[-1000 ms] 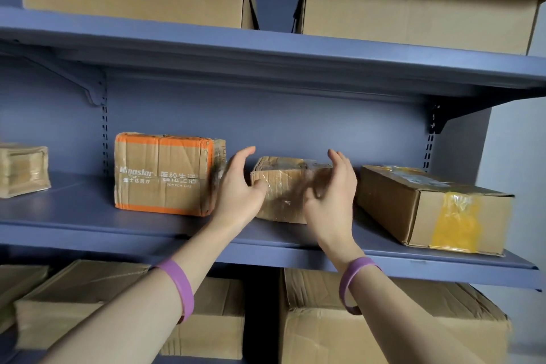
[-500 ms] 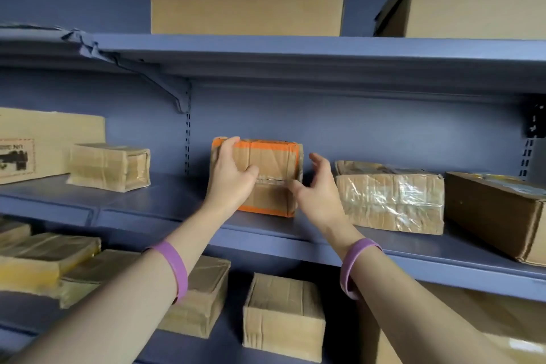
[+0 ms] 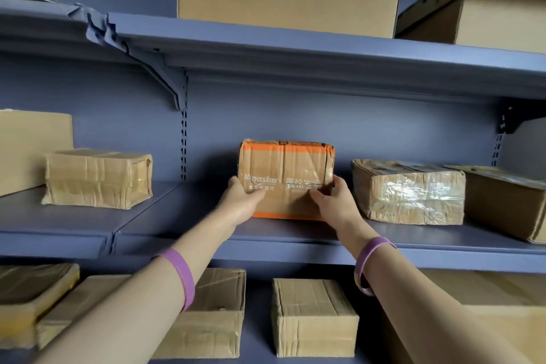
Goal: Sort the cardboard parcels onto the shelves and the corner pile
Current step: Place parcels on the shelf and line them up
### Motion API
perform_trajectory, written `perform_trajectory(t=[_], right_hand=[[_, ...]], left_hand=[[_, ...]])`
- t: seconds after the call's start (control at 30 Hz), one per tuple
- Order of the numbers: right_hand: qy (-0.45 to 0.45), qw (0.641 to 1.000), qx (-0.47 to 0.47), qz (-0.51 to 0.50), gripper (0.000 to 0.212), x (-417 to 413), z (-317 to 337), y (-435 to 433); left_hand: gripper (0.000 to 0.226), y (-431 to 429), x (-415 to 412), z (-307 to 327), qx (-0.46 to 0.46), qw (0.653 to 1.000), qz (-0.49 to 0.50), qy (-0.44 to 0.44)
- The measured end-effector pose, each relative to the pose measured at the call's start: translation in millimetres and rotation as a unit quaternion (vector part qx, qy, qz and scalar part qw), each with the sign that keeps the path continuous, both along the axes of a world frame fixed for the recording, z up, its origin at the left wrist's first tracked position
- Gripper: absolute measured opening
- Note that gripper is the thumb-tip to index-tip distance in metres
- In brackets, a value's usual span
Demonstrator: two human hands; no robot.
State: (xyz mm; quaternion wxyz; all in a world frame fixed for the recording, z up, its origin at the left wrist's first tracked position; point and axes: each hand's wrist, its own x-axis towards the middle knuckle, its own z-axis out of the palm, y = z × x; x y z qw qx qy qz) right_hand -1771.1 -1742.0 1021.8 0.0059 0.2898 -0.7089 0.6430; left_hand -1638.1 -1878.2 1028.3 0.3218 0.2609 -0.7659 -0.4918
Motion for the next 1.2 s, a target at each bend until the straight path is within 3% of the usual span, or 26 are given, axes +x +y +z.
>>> perform_trajectory(t=[0.13,0.27,0.33,0.43,0.53,0.63,0.7,0.8,0.87,1.03,1.13,1.2], right_hand=[[0.013,0.997,-0.072,0.004,0.040,8.1,2.1,-1.9],[-0.078,0.981,-0.166,0.067,0.031,14.3,7.2,-1.7],[-0.086,0.978,-0.173,0.083,0.033,17.6,5.1,-3.4],[-0.129,0.966,-0.169,0.149,0.053,24.0,2.1,-2.0],[-0.153,0.948,-0.156,0.231,0.039,23.0,4.5,1.3],[-0.162,0.940,-0.164,0.254,0.040,24.0,5.2,3.1],[-0.154,0.941,-0.170,0.247,0.044,26.2,6.3,1.7],[-0.129,0.953,-0.178,0.211,0.036,33.5,8.6,-5.7],[-0.121,0.958,-0.189,0.179,0.033,38.9,9.1,-15.5],[-0.142,0.954,-0.227,0.133,0.094,56.0,4.3,-35.1],[-0.133,0.954,-0.228,0.144,0.103,58.6,-0.2,-37.2],[-0.123,0.953,-0.224,0.160,0.093,61.5,-0.6,-36.0]], left_hand=[[0.026,-8.4,5.4,2.0,-0.015,0.998,0.002,0.069],[0.023,-28.0,21.5,7.4,0.003,0.992,0.018,0.127],[0.016,-36.4,29.5,7.2,0.031,0.990,0.000,0.136],[0.016,-41.1,36.8,3.6,0.084,0.984,-0.044,0.151],[0.021,-43.2,38.9,-0.1,0.126,0.973,-0.072,0.179],[0.022,-45.5,37.6,-1.7,0.132,0.969,-0.076,0.196],[0.032,-46.9,34.7,-3.1,0.110,0.975,-0.052,0.185],[0.076,-47.3,31.0,-3.5,0.070,0.986,0.009,0.153],[0.086,-42.4,32.2,-2.7,0.039,0.985,-0.002,0.167],[0.112,-32.1,36.2,-4.9,-0.061,0.986,-0.090,0.126],[0.121,-31.6,32.9,-5.6,-0.068,0.985,-0.116,0.106],[0.116,-30.5,31.7,-4.6,-0.058,0.983,-0.116,0.126]])
